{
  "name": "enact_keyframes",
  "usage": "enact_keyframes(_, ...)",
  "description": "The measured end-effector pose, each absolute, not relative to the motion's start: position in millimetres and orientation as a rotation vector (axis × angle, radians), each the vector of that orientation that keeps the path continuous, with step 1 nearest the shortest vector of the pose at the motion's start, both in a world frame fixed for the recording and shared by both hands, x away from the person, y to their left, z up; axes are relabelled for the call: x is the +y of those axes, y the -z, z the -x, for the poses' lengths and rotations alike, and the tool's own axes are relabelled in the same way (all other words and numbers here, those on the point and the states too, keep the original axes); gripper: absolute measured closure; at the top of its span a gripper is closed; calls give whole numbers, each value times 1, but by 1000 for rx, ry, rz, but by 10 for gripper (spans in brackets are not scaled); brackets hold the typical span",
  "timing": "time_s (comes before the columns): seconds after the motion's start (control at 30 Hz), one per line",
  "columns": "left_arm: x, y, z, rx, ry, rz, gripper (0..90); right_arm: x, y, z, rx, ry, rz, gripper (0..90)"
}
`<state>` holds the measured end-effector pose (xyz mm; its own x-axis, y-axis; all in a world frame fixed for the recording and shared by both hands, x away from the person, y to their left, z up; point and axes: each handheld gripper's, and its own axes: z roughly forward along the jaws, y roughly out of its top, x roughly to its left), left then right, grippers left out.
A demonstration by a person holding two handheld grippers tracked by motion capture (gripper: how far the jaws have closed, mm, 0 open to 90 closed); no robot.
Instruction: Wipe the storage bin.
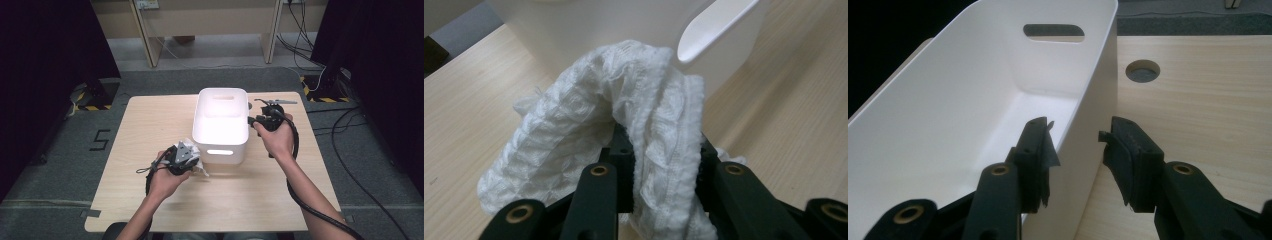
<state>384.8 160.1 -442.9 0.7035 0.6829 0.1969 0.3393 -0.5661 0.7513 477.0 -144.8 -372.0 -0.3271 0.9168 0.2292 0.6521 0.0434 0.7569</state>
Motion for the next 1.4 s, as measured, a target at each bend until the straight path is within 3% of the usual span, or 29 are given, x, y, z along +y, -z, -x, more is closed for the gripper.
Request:
enact_keyframes(0.73, 152, 438, -379, 779, -605, -2174, 710, -113, 398, -466, 2159, -959, -1411, 689)
enact_keyframes(1.4, 146, 433, -375, 798, -586, -2157, 710, -111, 403, -460, 2138, -981, -1396, 674)
